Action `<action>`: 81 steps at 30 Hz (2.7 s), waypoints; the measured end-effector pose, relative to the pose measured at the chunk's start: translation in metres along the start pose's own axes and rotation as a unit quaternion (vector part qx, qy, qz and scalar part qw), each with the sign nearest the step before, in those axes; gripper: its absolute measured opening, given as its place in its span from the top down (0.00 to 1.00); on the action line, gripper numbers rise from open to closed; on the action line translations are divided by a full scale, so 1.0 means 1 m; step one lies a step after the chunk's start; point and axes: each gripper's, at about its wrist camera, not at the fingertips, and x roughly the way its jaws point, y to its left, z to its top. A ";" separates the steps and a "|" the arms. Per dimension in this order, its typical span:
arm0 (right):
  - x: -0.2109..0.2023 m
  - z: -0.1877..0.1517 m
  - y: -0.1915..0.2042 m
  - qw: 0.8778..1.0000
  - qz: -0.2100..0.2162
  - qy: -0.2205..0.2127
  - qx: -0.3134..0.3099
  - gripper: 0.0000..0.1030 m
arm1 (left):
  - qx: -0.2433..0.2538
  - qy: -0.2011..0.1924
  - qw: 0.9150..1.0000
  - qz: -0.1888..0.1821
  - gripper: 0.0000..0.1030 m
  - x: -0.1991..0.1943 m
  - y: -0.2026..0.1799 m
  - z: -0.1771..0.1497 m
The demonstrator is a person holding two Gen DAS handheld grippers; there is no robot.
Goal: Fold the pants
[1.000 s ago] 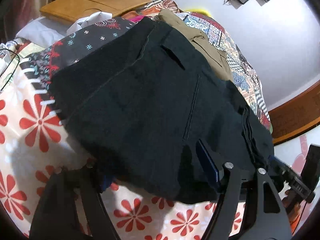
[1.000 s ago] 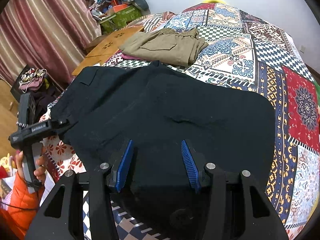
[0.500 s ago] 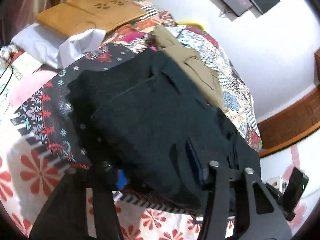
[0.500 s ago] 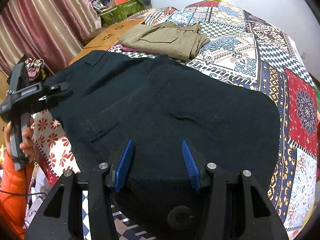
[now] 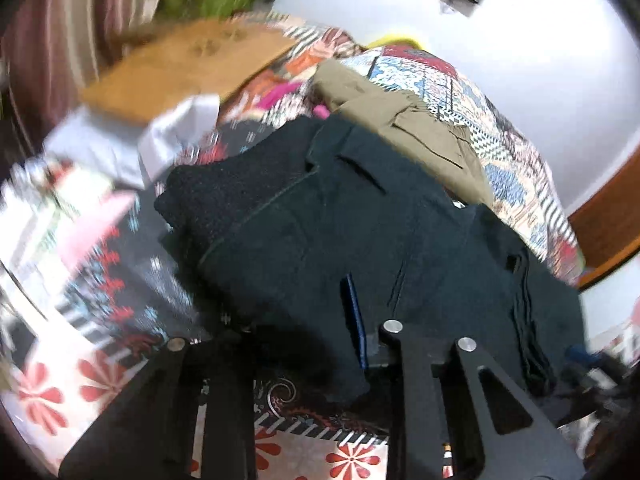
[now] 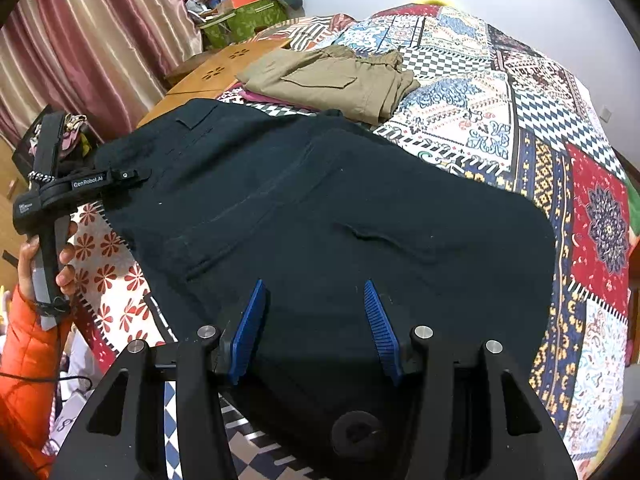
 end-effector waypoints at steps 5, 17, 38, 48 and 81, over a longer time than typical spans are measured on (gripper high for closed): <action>-0.014 0.018 0.004 1.000 0.008 -0.029 -0.007 0.53 | 0.041 -0.033 0.999 0.004 0.80 -0.021 -0.019 0.009; 0.048 0.020 0.023 0.998 0.040 0.042 -0.027 0.51 | 0.095 -0.088 0.991 -0.046 0.83 -0.069 -0.061 0.032; -0.033 -0.026 -0.030 1.000 -0.020 0.002 0.015 0.52 | 0.248 -0.115 0.950 -0.147 0.86 -0.110 -0.203 0.028; -0.085 -0.050 -0.069 0.994 -0.026 -0.071 0.084 0.53 | 0.331 -0.053 0.923 -0.190 0.87 -0.091 -0.282 -0.025; -0.114 -0.066 -0.078 0.986 -0.020 -0.116 0.118 0.53 | 0.283 -0.015 0.954 -0.094 0.36 -0.070 -0.242 -0.038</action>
